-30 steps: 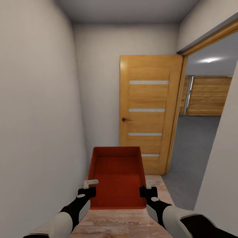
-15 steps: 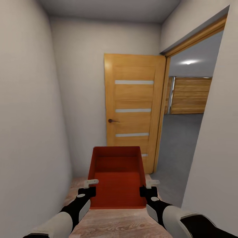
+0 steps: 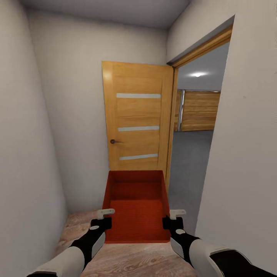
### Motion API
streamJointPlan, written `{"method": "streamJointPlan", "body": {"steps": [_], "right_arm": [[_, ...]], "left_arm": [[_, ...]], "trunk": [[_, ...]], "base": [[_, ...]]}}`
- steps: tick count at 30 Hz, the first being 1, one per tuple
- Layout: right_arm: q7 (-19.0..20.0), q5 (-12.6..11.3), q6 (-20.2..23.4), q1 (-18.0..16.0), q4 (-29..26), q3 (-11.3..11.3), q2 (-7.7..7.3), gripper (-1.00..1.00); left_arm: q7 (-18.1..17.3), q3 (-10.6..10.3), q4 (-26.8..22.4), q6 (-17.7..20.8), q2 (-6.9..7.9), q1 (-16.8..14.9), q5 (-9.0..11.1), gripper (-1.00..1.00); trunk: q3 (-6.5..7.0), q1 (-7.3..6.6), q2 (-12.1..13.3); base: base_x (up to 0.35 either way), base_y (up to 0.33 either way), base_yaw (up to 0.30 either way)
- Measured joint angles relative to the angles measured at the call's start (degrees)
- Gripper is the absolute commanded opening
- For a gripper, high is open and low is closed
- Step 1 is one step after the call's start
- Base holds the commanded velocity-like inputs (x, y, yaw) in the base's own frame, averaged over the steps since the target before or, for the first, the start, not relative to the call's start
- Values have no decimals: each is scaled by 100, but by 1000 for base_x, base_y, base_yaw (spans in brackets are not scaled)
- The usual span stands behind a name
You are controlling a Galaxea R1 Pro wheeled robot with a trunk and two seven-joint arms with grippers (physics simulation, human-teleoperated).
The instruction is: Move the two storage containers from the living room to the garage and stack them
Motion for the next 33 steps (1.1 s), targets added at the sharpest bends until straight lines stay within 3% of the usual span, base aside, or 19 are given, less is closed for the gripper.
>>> {"method": "streamJointPlan", "body": {"steps": [16, 33], "right_arm": [[4, 0, -1, 0, 12, -5, 0, -100], [3, -1, -3, 1, 16, -8, 0, -100]], "left_arm": [[-1, 4, 9, 0, 0, 1, -3, -100], [-2, 3, 10, 5, -1, 0, -4, -100]], "trunk": [[0, -1, 0], [0, -1, 0]], "base": [[267, 198, -17], [281, 209, -258]]}}
